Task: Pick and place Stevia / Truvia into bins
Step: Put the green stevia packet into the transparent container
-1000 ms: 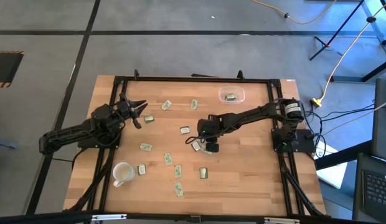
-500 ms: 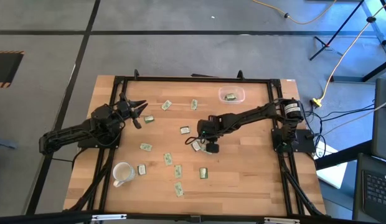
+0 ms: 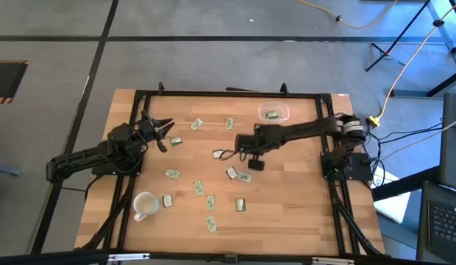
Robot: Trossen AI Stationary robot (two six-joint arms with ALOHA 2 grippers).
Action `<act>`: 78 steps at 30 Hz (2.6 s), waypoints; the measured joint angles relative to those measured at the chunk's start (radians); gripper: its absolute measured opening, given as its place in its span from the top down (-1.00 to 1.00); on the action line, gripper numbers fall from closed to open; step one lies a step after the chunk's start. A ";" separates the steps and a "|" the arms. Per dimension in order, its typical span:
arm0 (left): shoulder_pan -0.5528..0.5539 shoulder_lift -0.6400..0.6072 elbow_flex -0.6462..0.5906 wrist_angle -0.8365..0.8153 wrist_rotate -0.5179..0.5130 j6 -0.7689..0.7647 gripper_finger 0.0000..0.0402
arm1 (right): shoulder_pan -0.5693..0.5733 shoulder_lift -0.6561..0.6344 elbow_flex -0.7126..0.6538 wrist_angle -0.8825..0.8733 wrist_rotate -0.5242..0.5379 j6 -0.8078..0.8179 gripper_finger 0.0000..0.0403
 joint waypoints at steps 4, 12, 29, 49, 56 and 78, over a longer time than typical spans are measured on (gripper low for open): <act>0.000 0.000 0.000 0.000 0.000 0.000 0.66 | -0.060 -0.121 0.020 -0.076 0.061 0.026 1.00; 0.000 0.000 0.000 0.000 0.000 0.000 0.66 | -0.273 -0.272 0.020 -0.116 0.091 0.045 1.00; 0.000 0.002 0.000 0.000 0.000 0.000 0.66 | -0.524 -0.190 -0.247 0.153 0.083 0.011 1.00; 0.000 0.002 0.000 0.000 0.000 0.000 0.66 | -0.571 -0.186 -0.347 0.281 0.031 -0.003 0.85; 0.000 0.002 0.000 0.000 0.000 0.000 0.66 | -0.567 -0.207 -0.332 0.259 0.031 0.025 0.60; 0.000 0.003 0.000 0.001 0.000 0.000 0.66 | 0.106 -0.145 -0.300 0.448 -0.266 -0.011 0.53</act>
